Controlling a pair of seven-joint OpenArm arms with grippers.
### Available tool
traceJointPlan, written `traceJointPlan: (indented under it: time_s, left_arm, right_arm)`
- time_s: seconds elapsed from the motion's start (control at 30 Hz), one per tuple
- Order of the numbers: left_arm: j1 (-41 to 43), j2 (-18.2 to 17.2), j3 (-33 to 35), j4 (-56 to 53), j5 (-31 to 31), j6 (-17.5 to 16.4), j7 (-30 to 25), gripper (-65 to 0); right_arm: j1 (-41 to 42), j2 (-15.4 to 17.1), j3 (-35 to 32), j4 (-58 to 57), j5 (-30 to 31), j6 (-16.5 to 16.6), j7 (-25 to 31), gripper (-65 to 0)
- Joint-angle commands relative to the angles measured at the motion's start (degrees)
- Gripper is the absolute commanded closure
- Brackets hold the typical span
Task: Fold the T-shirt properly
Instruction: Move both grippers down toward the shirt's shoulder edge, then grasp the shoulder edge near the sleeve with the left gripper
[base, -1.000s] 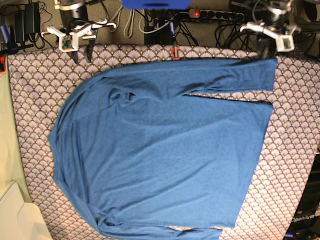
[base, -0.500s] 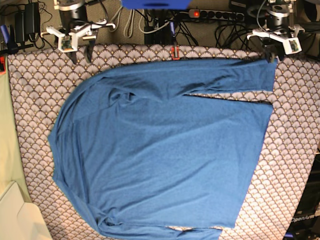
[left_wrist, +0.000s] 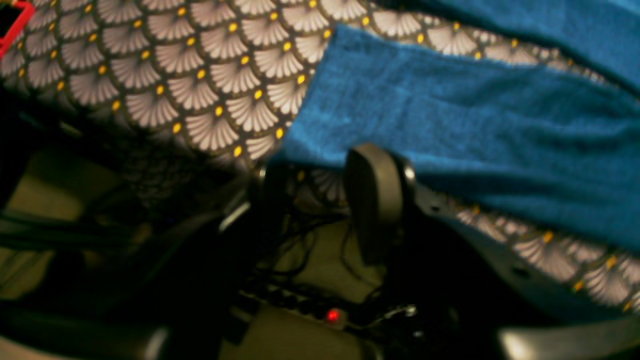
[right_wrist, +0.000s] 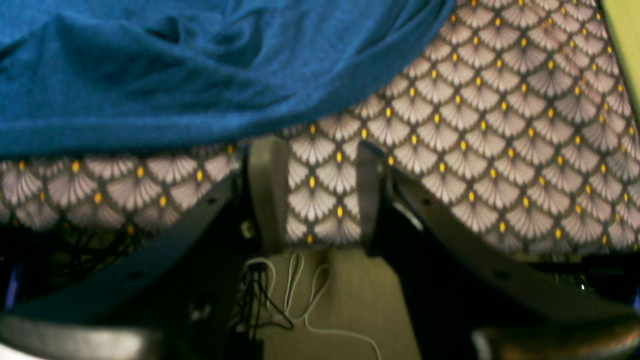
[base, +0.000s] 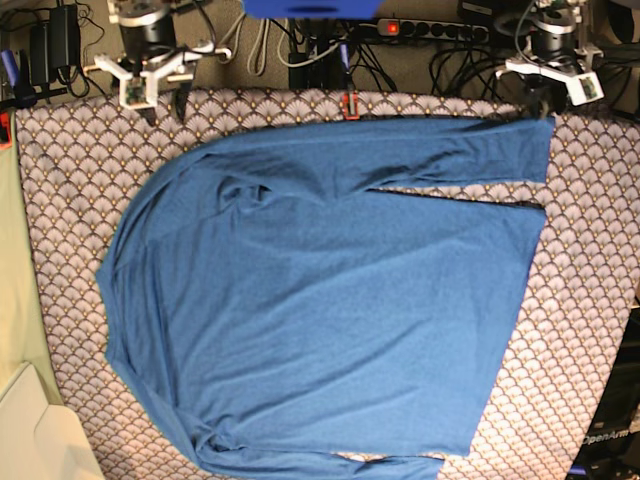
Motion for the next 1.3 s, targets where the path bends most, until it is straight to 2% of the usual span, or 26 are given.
traceJointPlan:
  time_s: [0.0, 0.1, 0.27, 0.6, 0.87, 1.07, 1.27]
  left_arm:
    - [0.4, -1.5, -0.3, 0.9, -1.2, -0.1, -1.7, -23.7]
    - [0.6, -2.2, -0.3, 0.9, -3.5, -0.1, -1.7, -23.7]
    - [0.4, -3.1, -0.3, 0.8, -3.8, -0.1, -1.7, -23.8]
    - [-2.7, -1.3, -0.6, -4.8, -3.9, 0.4, -1.7, -23.8]
    - [-3.0, 0.6, -2.7, -4.4, -4.0, 0.1, -1.7, -23.8]
    - [-3.0, 0.0, -2.6, -4.7, -9.5, 0.0, -1.7, -23.8]
    - [-2.9, -1.2, -2.3, -4.6, -10.4, -0.1, -1.6, -23.8]
  right_arm:
    - [-0.7, 0.3, -0.1, 0.8, 0.1, 0.3, 1.4, -23.8]
    - [-0.6, 0.3, -0.1, 0.8, 0.1, 0.3, 1.4, -24.0]
    - [-0.6, 0.3, -0.1, 0.8, 0.1, 0.3, 1.4, -24.0]
    - [-0.8, 0.3, -0.1, 0.8, 0.1, 0.3, 1.4, -23.9]
    - [-0.8, 0.3, -0.1, 0.3, 0.1, 0.3, 1.3, -23.9]
    - [-0.7, 0.3, -0.1, -0.3, 0.1, 0.3, 1.3, -23.9]
    - [-0.6, 0.3, -0.1, -0.4, 0.1, 0.3, 1.3, -23.9]
